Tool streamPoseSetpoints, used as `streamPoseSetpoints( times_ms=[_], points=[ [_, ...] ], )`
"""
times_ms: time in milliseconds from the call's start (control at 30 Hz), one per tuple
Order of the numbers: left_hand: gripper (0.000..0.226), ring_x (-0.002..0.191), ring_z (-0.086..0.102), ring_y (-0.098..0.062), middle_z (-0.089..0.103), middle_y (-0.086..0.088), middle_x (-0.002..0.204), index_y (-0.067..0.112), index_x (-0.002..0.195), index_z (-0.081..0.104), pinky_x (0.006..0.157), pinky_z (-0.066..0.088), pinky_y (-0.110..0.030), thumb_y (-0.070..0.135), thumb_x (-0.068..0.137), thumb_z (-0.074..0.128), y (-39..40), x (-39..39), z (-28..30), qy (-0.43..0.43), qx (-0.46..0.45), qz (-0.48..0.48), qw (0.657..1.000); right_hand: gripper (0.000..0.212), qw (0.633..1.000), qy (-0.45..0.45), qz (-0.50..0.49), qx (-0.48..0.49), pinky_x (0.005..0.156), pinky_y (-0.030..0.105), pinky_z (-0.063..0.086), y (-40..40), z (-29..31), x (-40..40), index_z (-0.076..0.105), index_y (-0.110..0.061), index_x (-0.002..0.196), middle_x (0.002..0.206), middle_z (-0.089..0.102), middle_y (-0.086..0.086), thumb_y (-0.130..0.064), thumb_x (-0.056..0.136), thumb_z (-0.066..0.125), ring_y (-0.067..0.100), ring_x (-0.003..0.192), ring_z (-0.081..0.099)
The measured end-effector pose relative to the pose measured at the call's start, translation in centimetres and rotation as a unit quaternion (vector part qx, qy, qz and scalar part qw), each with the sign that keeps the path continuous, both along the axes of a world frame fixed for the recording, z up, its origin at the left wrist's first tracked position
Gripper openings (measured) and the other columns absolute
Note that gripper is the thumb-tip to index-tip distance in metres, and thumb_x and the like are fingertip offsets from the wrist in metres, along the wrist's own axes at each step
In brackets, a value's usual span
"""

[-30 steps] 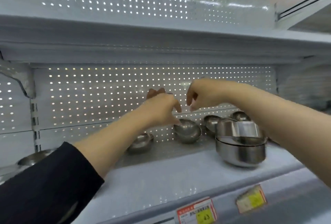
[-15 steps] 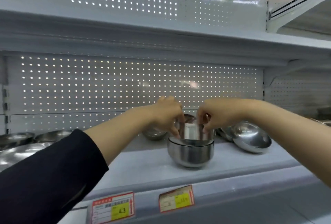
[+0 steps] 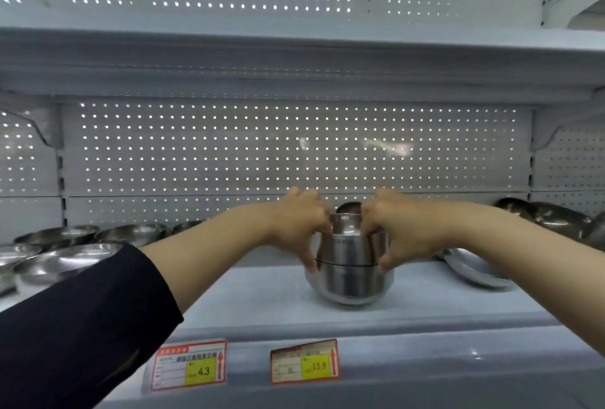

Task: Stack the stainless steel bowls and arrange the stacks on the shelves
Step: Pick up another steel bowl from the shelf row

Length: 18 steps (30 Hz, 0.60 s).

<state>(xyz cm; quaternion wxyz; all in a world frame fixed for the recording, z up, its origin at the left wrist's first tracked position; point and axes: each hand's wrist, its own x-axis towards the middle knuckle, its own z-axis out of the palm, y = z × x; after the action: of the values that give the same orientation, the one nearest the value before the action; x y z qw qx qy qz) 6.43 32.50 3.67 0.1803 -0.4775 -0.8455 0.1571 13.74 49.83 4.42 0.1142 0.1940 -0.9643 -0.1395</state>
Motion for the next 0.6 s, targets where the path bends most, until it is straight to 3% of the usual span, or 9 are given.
streamPoseSetpoints(
  times_ms=[67, 167, 333, 433, 600],
  points=[
    [0.039, 0.103, 0.035, -0.019, 0.053, 0.004, 0.103, 0.020, 0.095, 0.067, 0.066, 0.010, -0.029, 0.043, 0.066, 0.077, 0.0, -0.3, -0.4, 0.004, 0.002, -0.003, 1.000, 0.036, 1.000, -0.006, 0.007, 0.015, 0.072, 0.022, 0.032, 0.2, -0.5, -0.6, 0.065, -0.015, 0.097, 0.105, 0.055, 0.000, -0.038, 0.072, 0.076, 0.010, 0.093, 0.033],
    [0.032, 0.100, 0.036, -0.016, 0.048, 0.009, 0.089, 0.020, 0.086, 0.070, 0.063, 0.009, -0.030, 0.044, 0.066, 0.077, -0.3, -0.3, -0.3, 0.014, 0.002, -0.020, 1.000, 0.030, 0.999, 0.003, 0.027, 0.021, 0.063, 0.021, 0.020, 0.4, -0.6, -1.2, 0.057, -0.019, 0.082, 0.093, 0.048, -0.008, -0.039, 0.071, 0.078, 0.006, 0.086, 0.026],
    [0.037, 0.095, 0.034, -0.015, 0.055, 0.004, 0.093, 0.015, 0.087, 0.069, 0.069, 0.017, -0.030, 0.045, 0.066, 0.076, -3.0, -0.7, 0.2, 0.040, -0.005, -0.022, 0.999, 0.034, 0.998, 0.006, 0.059, 0.024, 0.076, 0.026, 0.033, -1.7, -0.2, -2.5, 0.053, -0.022, 0.080, 0.096, 0.055, -0.004, -0.041, 0.068, 0.078, 0.010, 0.092, 0.035],
    [0.040, 0.093, 0.032, -0.012, 0.047, 0.008, 0.089, 0.016, 0.092, 0.068, 0.065, 0.011, -0.029, 0.047, 0.066, 0.075, -6.9, -1.3, 0.6, 0.063, -0.002, 0.006, 0.998, 0.036, 0.996, 0.018, 0.087, 0.016, 0.083, 0.033, 0.041, -5.2, 0.1, -3.9, 0.060, -0.019, 0.087, 0.098, 0.052, -0.002, -0.041, 0.067, 0.079, 0.018, 0.098, 0.045],
    [0.043, 0.095, 0.036, -0.014, 0.041, 0.011, 0.086, 0.016, 0.093, 0.069, 0.069, 0.015, -0.027, 0.045, 0.063, 0.078, -14.7, -2.1, 1.4, 0.060, -0.001, 0.074, 0.995, 0.039, 0.992, 0.030, 0.126, 0.004, 0.086, 0.037, 0.045, -13.0, 0.4, -7.0, 0.063, -0.014, 0.094, 0.096, 0.047, 0.001, -0.038, 0.068, 0.079, 0.024, 0.103, 0.049]
  ],
)
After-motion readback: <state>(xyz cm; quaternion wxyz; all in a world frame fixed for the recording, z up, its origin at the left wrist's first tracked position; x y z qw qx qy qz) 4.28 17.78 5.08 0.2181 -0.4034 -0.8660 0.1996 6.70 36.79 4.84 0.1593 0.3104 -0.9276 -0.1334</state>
